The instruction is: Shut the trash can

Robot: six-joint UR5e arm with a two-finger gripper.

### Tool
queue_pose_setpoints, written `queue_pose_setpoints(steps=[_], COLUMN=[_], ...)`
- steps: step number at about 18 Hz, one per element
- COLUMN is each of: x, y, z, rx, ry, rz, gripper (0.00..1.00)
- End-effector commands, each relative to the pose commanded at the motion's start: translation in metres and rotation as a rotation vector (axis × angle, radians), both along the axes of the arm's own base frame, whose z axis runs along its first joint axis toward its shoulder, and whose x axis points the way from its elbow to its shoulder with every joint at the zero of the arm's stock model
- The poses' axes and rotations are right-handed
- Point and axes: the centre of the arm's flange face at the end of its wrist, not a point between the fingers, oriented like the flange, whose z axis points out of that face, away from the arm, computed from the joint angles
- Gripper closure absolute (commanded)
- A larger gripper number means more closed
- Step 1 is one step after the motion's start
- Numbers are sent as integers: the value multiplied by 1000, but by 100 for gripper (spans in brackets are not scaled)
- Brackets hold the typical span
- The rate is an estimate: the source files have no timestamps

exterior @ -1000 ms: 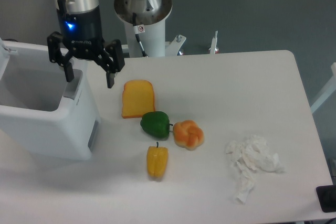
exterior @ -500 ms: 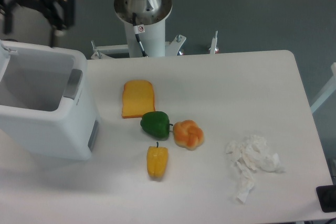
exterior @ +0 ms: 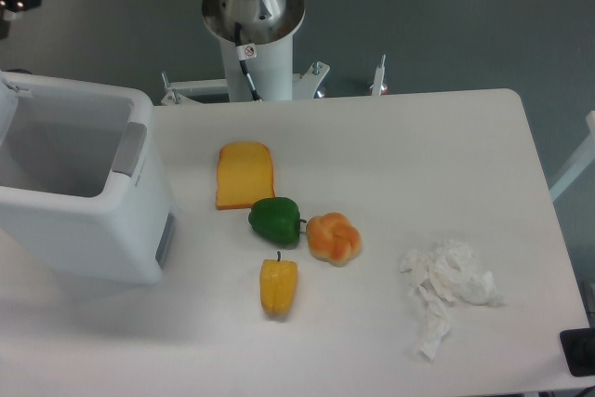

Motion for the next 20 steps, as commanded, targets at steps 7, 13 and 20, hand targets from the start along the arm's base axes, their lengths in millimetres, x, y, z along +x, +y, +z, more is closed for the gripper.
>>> queue_pose_setpoints(steps=[7, 13, 20], x=[3, -6, -43], y=[27, 26, 16], z=[-35, -37, -27], rx=[-72, -99, -95], ry=[13, 95, 151], rz=[-13, 44, 132], gripper=[0, 0, 0])
